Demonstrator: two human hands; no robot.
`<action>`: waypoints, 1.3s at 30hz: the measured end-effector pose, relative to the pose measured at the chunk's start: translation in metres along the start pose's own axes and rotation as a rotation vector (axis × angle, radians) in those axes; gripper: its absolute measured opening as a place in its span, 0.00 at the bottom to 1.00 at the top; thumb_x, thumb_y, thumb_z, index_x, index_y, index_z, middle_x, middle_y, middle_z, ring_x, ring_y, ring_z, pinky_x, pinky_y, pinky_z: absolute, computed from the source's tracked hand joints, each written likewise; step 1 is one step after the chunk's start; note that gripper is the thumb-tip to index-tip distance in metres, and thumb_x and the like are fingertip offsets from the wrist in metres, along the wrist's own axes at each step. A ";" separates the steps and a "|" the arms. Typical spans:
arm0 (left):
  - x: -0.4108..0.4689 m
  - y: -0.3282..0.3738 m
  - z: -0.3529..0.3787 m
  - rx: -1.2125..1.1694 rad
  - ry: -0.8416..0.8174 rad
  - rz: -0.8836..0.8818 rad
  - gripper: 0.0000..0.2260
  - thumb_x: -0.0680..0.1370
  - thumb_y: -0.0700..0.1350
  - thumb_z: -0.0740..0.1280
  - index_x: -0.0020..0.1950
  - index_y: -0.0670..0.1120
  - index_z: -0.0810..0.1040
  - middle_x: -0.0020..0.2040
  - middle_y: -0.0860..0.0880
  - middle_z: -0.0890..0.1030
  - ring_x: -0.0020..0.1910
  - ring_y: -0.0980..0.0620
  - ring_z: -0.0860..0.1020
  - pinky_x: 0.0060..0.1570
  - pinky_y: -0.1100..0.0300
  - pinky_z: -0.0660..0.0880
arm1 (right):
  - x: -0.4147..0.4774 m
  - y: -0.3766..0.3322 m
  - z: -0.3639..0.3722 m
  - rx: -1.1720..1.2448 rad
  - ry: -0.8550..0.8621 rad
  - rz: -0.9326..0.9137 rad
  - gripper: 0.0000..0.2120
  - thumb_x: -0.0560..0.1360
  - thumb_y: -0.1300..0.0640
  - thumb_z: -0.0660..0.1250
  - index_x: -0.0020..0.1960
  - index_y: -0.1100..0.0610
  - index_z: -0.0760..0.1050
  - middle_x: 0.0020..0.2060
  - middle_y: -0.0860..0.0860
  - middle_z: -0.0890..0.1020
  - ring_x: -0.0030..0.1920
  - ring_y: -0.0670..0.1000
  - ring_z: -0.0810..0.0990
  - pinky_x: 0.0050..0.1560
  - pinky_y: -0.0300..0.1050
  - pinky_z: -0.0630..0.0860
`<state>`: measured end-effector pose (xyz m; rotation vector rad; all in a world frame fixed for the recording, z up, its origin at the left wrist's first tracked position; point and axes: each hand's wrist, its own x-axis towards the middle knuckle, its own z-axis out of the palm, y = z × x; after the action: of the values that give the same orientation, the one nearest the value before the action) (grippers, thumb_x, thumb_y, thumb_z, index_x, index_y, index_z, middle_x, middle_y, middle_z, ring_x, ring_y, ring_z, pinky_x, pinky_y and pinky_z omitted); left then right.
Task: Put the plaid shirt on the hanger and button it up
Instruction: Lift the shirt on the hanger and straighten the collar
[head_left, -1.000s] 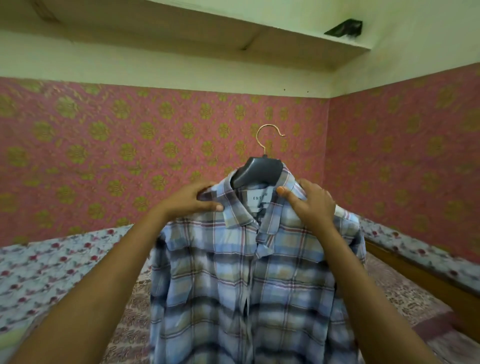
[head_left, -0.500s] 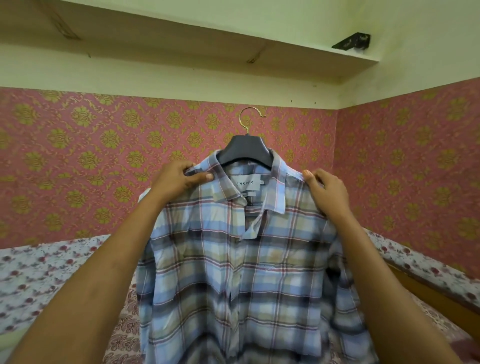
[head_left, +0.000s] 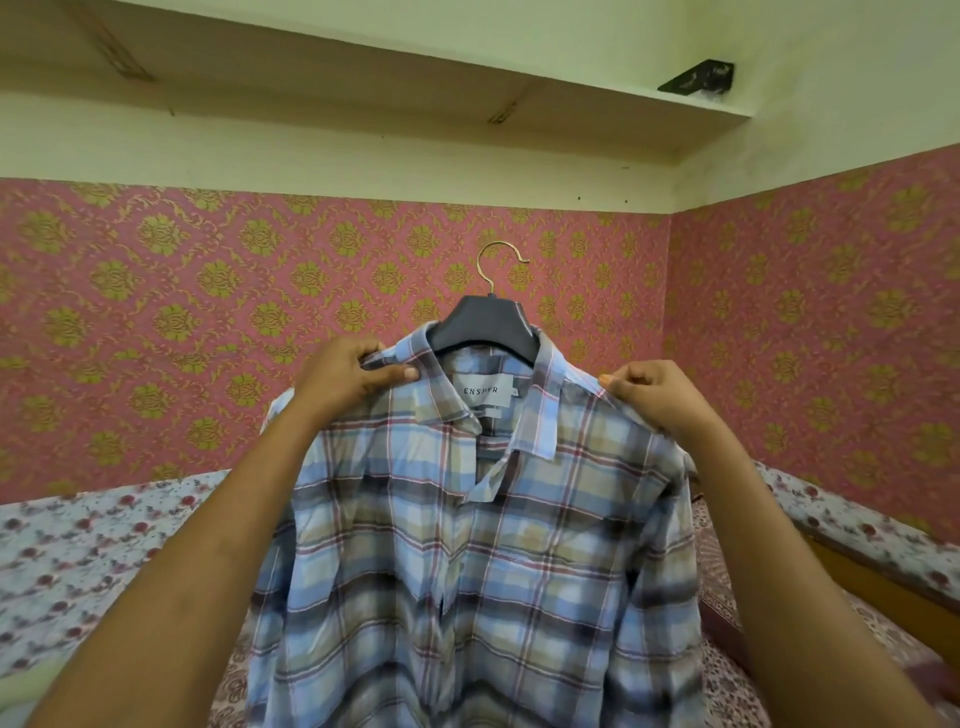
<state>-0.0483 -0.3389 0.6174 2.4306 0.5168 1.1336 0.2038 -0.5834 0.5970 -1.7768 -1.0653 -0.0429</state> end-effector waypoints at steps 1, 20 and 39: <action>-0.002 -0.001 0.000 0.020 -0.001 0.000 0.24 0.62 0.65 0.68 0.31 0.45 0.67 0.26 0.48 0.67 0.27 0.50 0.66 0.32 0.57 0.59 | 0.001 0.001 0.001 -0.054 -0.014 0.015 0.18 0.76 0.55 0.66 0.30 0.62 0.72 0.28 0.58 0.73 0.33 0.52 0.74 0.33 0.38 0.69; -0.028 0.008 0.001 0.113 0.176 0.091 0.30 0.62 0.74 0.59 0.29 0.46 0.61 0.26 0.50 0.62 0.24 0.53 0.60 0.28 0.60 0.52 | -0.016 -0.048 0.038 -0.351 0.084 -0.656 0.22 0.69 0.45 0.56 0.62 0.41 0.73 0.72 0.48 0.62 0.73 0.55 0.56 0.67 0.54 0.52; -0.036 0.023 0.004 0.057 0.058 0.073 0.31 0.58 0.75 0.62 0.39 0.48 0.72 0.33 0.53 0.70 0.33 0.52 0.70 0.34 0.58 0.64 | -0.034 -0.051 0.045 -0.641 0.333 -0.296 0.31 0.72 0.33 0.57 0.64 0.56 0.66 0.28 0.51 0.70 0.32 0.57 0.73 0.32 0.45 0.64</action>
<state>-0.0632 -0.3773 0.6040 2.4894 0.4874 1.2392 0.1294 -0.5660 0.5969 -2.0466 -1.1287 -0.9184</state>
